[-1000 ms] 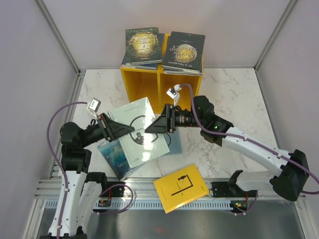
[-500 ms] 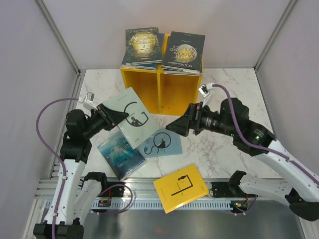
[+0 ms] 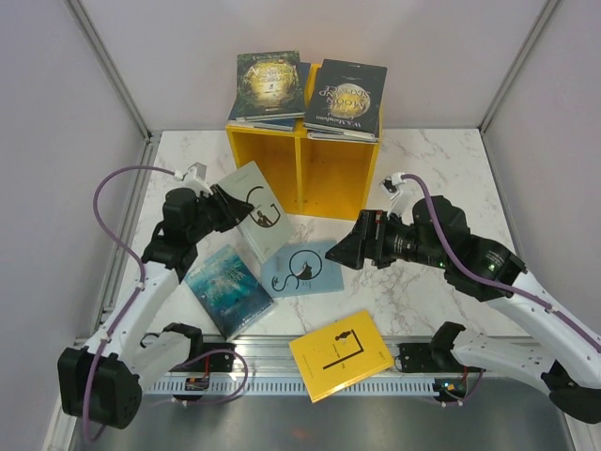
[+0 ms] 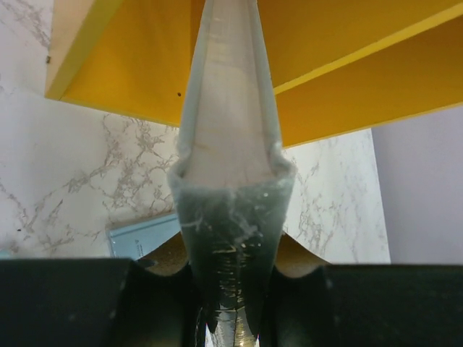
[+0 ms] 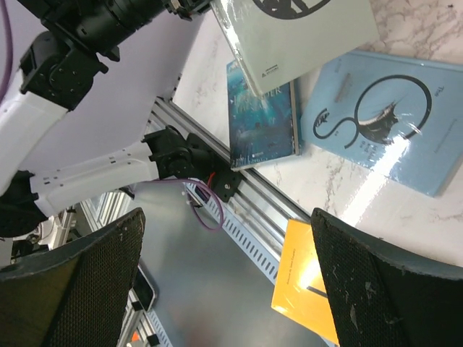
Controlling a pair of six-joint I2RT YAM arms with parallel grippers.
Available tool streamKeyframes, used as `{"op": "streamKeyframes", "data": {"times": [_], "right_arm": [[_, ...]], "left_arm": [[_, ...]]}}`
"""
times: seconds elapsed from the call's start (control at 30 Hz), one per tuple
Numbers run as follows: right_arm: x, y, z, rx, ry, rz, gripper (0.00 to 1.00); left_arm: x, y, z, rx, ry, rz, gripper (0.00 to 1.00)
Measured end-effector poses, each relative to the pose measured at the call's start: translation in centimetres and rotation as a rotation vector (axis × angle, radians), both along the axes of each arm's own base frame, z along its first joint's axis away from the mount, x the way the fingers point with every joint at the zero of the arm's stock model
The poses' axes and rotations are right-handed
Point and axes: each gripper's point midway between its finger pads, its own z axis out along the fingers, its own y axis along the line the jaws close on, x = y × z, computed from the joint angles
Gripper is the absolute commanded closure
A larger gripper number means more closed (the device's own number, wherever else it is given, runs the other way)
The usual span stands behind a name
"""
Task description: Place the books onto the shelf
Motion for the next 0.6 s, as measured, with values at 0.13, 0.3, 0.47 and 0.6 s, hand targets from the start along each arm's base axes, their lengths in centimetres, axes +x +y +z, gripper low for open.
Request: {"op": "streamKeyframes", "data": {"times": [0.13,0.3,0.47,0.6], "right_arm": [[0.1,0.1,-0.9,-0.027,0.025,-0.001,0.02],[-0.1,-0.2,-1.2,-0.039,0.045,-0.008,0.02],[-0.5,-0.6,-1.0,-0.027,0.055,-0.018,0.02],[-0.7,-0.8,-0.9,-0.019,0.06,-0.023,0.02]], "left_arm": [[0.5,-2.4,-1.0,0.055,-0.013,-0.043,0.98],[0.9,-3.8,-1.9,0.137,-0.022,-0.037,0.98],[2.9,-2.4,-0.9,0.221,-0.071,0.071,0.98],[4.7,-1.2,0.2,0.248,-0.119,0.167,0.98]]}}
